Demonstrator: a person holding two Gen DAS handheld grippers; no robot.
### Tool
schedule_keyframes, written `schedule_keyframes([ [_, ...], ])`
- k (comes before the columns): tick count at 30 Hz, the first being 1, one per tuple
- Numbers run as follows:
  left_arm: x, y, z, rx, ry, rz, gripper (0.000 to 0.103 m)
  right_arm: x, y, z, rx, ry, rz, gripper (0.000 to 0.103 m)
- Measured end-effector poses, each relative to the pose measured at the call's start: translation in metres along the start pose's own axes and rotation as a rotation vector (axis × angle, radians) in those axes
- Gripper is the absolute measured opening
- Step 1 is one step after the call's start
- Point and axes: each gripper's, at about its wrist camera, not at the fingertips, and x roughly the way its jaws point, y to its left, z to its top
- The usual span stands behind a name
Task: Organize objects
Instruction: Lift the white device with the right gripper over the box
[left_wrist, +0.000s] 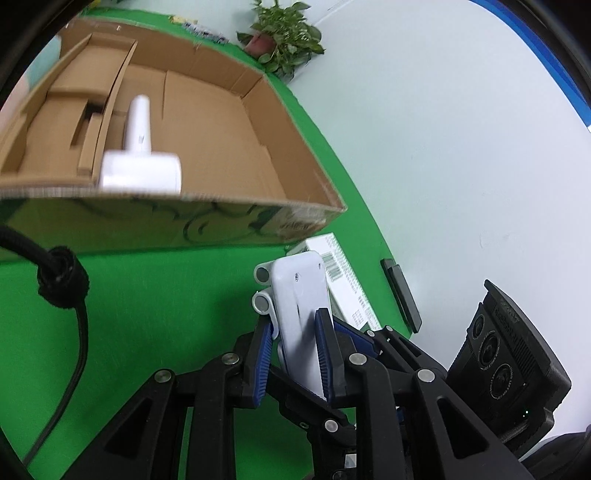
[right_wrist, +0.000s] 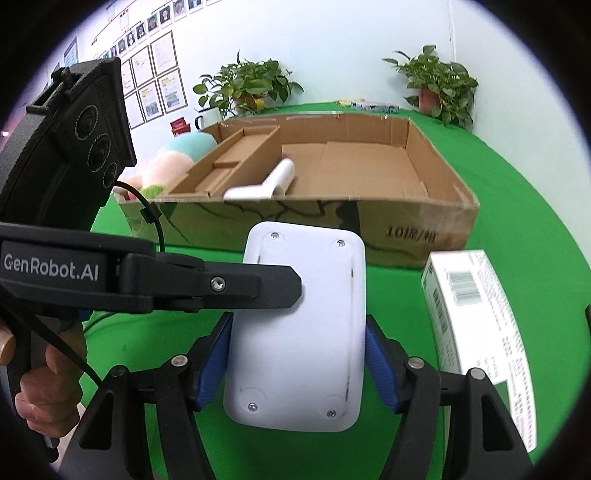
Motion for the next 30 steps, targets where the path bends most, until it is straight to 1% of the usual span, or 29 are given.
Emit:
schedule_keyframes([
  [2, -0.01, -0.005, 0.006, 0.013, -0.014, 0.001, 0.02, -0.003, 0.0, 0.009, -0.01, -0.02, -0.002, 0.066],
  [4, -0.003, -0.015, 0.013, 0.027, -0.03, 0.004, 0.02, -0.005, 0.0, 0.017, -0.02, -0.038, -0.002, 0.066],
  [13, -0.027, -0.035, 0.047, 0.06, -0.089, 0.031, 0.02, -0.005, 0.007, 0.058, -0.079, -0.111, -0.017, 0.066],
  [21, -0.05, -0.051, 0.082, 0.104, -0.139, 0.086, 0.02, -0.001, 0.008, 0.097, -0.065, -0.167, 0.009, 0.065],
  [23, -0.056, -0.055, 0.094, 0.11, -0.148, 0.094, 0.02, 0.0, 0.007, 0.107, -0.07, -0.18, 0.014, 0.065],
  [24, -0.044, -0.058, 0.107, 0.112, -0.149, 0.103, 0.02, 0.002, 0.005, 0.113, -0.069, -0.182, 0.021, 0.065],
  [30, -0.037, -0.059, 0.147, 0.12, -0.131, 0.134, 0.02, 0.019, -0.012, 0.14, -0.044, -0.167, 0.048, 0.065],
])
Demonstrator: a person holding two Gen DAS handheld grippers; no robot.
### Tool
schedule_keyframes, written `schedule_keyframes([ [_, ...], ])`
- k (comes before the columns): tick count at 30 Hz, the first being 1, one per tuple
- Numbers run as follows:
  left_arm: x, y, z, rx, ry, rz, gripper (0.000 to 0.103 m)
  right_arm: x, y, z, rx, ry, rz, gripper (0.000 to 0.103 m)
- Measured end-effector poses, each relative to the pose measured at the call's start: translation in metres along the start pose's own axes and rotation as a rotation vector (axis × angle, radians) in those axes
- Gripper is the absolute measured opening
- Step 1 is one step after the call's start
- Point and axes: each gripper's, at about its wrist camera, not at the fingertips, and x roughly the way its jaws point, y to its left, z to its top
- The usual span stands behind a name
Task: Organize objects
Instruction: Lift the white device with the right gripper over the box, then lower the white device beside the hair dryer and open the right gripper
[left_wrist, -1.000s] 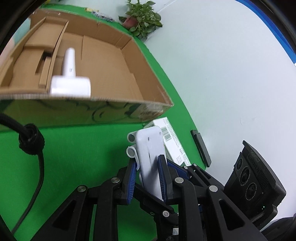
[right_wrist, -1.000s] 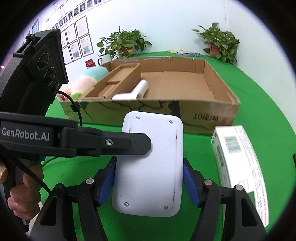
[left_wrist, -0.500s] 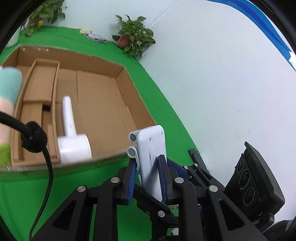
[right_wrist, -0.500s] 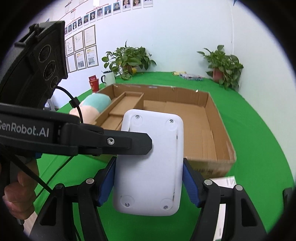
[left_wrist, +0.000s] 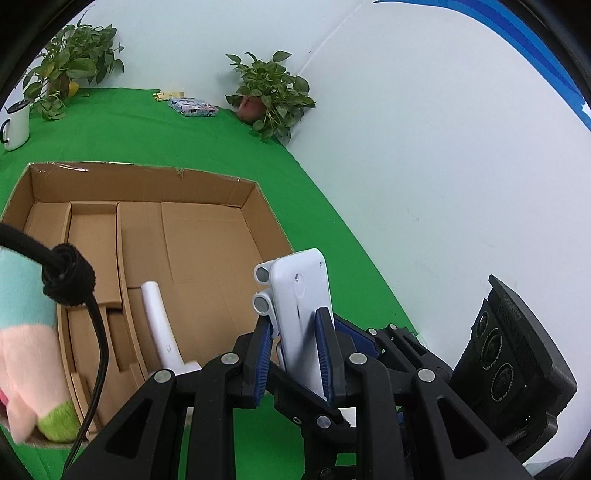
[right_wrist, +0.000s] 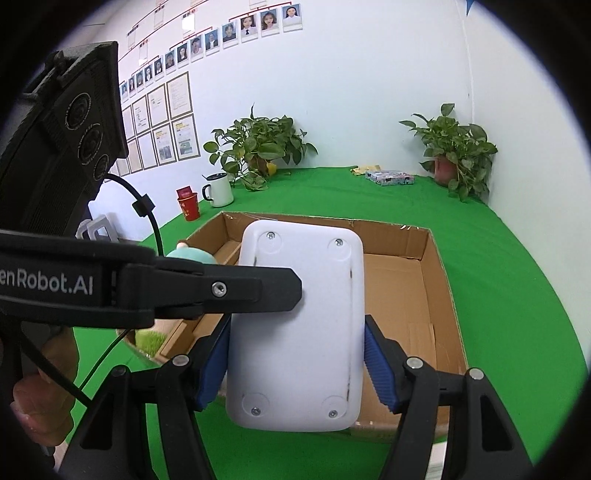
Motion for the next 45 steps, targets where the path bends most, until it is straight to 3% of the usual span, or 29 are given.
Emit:
schedule_keyframes([
  [4, 0.016, 0.009, 0.018, -0.016, 0.037, 0.008, 0.02, 0.021, -0.013, 0.008, 0.025, 0.046, 0.011, 0.065],
  [9, 0.054, 0.031, 0.025, -0.055, 0.105, 0.061, 0.02, 0.057, -0.032, 0.006, 0.078, 0.166, 0.062, 0.065],
  [20, 0.117, 0.073, 0.005, -0.105, 0.231, 0.11, 0.02, 0.1, -0.051, -0.024, 0.164, 0.329, 0.134, 0.065],
  [29, 0.139, 0.088, -0.013, -0.135, 0.303, 0.131, 0.02, 0.122, -0.058, -0.041, 0.21, 0.47, 0.17, 0.065],
  [39, 0.132, 0.089, -0.016, -0.144, 0.308, 0.195, 0.019, 0.12, -0.065, -0.045, 0.281, 0.482, 0.218, 0.066],
  [45, 0.109, 0.083, -0.007, -0.103, 0.234, 0.225, 0.021, 0.115, -0.067, -0.041, 0.288, 0.484, 0.24, 0.066],
])
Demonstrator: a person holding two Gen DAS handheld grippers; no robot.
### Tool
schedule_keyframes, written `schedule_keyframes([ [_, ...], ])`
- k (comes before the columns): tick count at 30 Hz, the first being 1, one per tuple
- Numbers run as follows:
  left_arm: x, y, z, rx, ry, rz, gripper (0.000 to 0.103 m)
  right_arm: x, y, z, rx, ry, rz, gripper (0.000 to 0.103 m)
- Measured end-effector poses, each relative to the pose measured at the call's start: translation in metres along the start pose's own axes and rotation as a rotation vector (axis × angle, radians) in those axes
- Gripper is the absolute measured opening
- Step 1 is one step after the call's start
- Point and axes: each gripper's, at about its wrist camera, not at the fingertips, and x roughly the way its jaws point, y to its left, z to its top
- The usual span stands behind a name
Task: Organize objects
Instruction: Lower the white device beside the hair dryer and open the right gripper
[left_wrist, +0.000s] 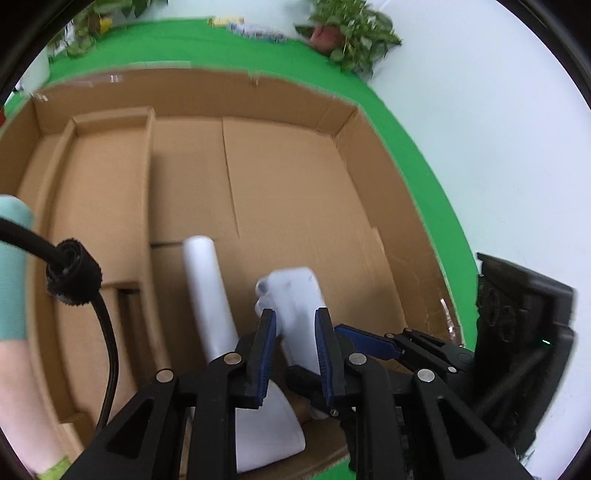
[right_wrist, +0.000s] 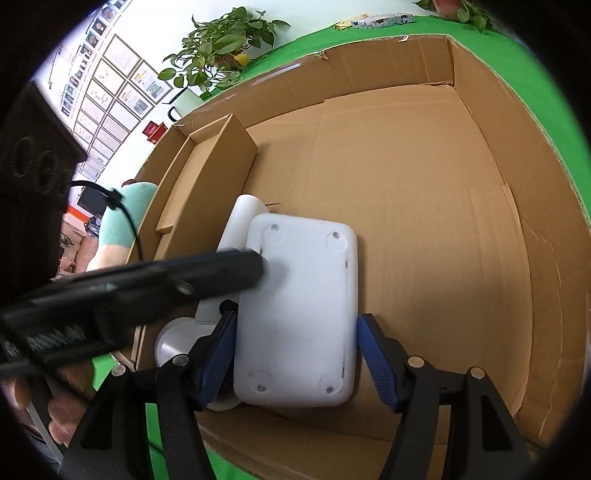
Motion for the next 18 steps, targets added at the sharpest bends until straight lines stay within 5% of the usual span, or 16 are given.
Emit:
schedule_keyframes([
  [5, -0.042, 0.001, -0.008, -0.004, -0.097, 0.001, 0.021, -0.001, 0.006, 0.007, -0.037, -0.005, -0.057, 0.066],
  [8, -0.06, 0.001, -0.017, -0.004, -0.14, -0.001, 0.027, 0.008, 0.009, 0.007, -0.041, 0.037, -0.09, 0.052],
  [18, -0.059, -0.003, -0.035, 0.024, -0.146, 0.012, 0.027, 0.008, 0.012, -0.002, -0.002, 0.142, -0.097, 0.051],
])
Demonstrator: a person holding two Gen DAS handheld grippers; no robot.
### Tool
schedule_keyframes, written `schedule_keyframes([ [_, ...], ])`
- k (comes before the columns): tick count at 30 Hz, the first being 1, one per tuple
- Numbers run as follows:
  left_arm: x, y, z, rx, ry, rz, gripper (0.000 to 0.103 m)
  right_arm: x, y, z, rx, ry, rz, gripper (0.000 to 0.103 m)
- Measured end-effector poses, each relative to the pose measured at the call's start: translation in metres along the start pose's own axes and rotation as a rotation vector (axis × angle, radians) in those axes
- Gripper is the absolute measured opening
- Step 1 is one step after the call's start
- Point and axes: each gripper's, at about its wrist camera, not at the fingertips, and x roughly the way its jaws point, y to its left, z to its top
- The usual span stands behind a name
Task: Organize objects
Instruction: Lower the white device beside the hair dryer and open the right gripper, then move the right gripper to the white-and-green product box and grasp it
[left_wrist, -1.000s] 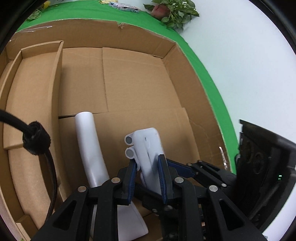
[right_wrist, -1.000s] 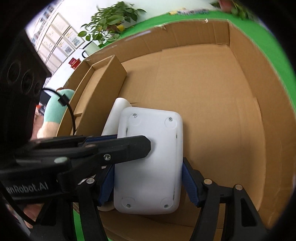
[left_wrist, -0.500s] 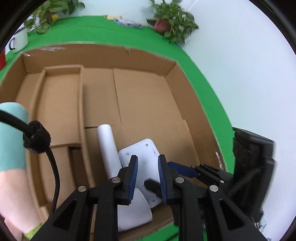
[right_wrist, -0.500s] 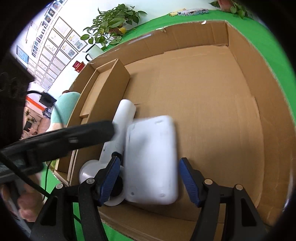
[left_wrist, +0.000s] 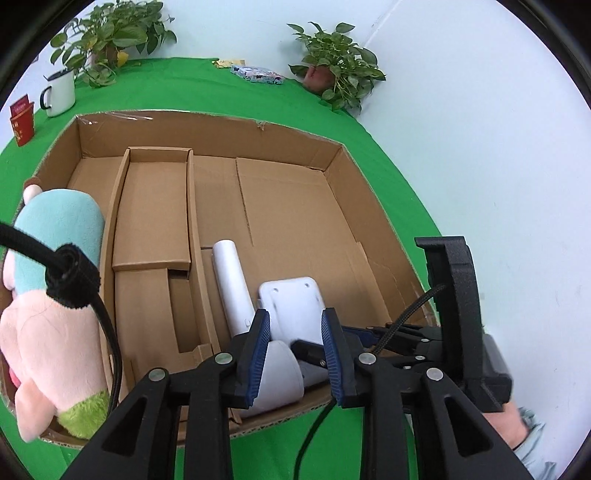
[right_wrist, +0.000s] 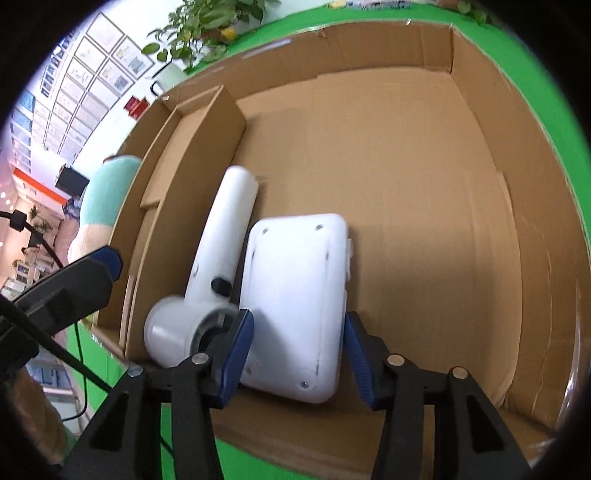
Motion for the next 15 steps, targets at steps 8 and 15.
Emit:
schedule_keyframes([
  [8, -0.016, -0.017, -0.02, 0.086, -0.109, 0.116, 0.044, -0.035, 0.016, -0.019, -0.091, -0.195, -0.155, 0.082],
  [15, -0.048, -0.042, -0.069, 0.172, -0.374, 0.507, 0.096, -0.067, 0.034, -0.099, -0.16, -0.526, -0.37, 0.092],
])
